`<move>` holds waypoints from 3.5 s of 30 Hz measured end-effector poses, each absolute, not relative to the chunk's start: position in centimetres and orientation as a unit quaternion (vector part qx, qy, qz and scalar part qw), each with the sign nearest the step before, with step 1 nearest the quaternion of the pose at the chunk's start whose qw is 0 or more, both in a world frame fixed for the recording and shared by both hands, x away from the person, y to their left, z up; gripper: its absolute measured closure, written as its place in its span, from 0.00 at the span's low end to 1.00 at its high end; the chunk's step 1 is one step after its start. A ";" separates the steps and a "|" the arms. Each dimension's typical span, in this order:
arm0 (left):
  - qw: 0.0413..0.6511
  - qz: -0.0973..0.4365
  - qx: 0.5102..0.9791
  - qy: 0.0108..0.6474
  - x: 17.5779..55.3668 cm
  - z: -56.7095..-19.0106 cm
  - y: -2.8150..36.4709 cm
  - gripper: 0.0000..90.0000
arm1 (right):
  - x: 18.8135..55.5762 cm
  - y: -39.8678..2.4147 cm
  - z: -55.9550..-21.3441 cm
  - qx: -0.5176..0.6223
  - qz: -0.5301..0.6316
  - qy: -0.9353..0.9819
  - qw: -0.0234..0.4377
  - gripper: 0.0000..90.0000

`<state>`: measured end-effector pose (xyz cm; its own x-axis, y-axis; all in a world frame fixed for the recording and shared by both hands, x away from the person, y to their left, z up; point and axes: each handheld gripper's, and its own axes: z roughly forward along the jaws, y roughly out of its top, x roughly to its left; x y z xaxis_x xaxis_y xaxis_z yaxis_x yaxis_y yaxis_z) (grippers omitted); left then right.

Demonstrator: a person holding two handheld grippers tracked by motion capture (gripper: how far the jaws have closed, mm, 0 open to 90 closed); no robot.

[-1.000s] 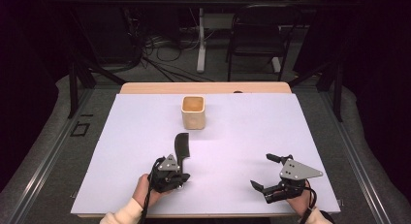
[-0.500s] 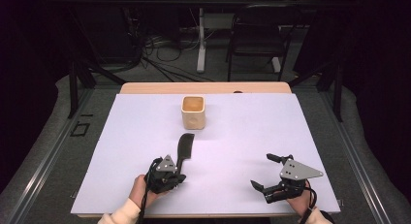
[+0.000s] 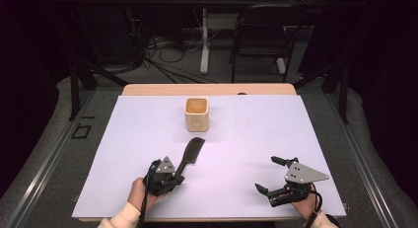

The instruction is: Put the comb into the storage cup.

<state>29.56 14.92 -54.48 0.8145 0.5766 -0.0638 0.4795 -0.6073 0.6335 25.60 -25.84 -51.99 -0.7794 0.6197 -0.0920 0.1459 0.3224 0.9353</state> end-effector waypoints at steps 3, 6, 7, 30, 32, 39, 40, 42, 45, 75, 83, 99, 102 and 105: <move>0.327 0.078 0.893 0.298 29.6 -54.5 15.1 1.00 | 25.6 -25.8 -52.0 0.244 0.528 0.782 0.223 0.00; 0.322 0.083 0.893 0.302 29.7 -54.4 15.3 1.00 | 25.7 -25.8 -52.0 0.244 0.528 0.782 0.223 0.00; 0.321 0.083 0.893 0.303 29.7 -54.4 15.3 1.00 | 25.7 -25.8 -52.0 0.245 0.528 0.782 0.223 0.00; 0.308 0.101 0.891 0.316 30.2 -54.4 15.8 1.00 | 25.7 -25.7 -52.0 0.245 0.525 0.784 0.223 0.00; 0.309 0.105 0.890 0.318 30.2 -54.4 15.9 1.00 | 25.6 -25.7 -52.1 0.246 0.525 0.784 0.222 0.00; 0.304 0.110 0.891 0.318 30.3 -54.3 15.9 1.00 | 25.6 -25.7 -52.1 0.244 0.524 0.785 0.224 0.00; 0.304 0.110 0.891 0.318 30.3 -54.3 15.9 1.00 | 25.6 -25.8 -52.0 0.244 0.524 0.784 0.224 0.00; 0.303 0.110 0.891 0.319 30.4 -54.3 16.0 1.00 | 25.6 -25.7 -52.0 0.244 0.525 0.784 0.224 0.00; 0.306 0.110 0.889 0.322 30.4 -54.2 16.1 1.00 | 25.7 -25.7 -52.1 0.245 0.519 0.787 0.228 0.00; 0.245 0.080 0.916 0.308 32.2 -51.9 15.8 0.16 | 25.9 -25.6 -52.2 0.252 0.514 0.789 0.222 0.00; 0.234 0.077 0.917 0.314 33.1 -52.0 15.7 0.07 | 25.9 -25.7 -52.3 0.254 0.514 0.789 0.222 0.00; 0.190 0.086 0.930 0.303 34.3 -51.8 13.9 0.00 | 26.0 -25.5 -52.4 0.254 0.509 0.793 0.218 0.00; 0.179 0.089 0.931 0.304 34.7 -52.0 13.6 0.00 | 26.0 -25.5 -52.4 0.255 0.509 0.794 0.216 0.00; 0.166 0.090 0.934 0.303 35.1 -52.1 13.3 0.01 | 26.0 -25.5 -52.4 0.255 0.508 0.794 0.215 0.00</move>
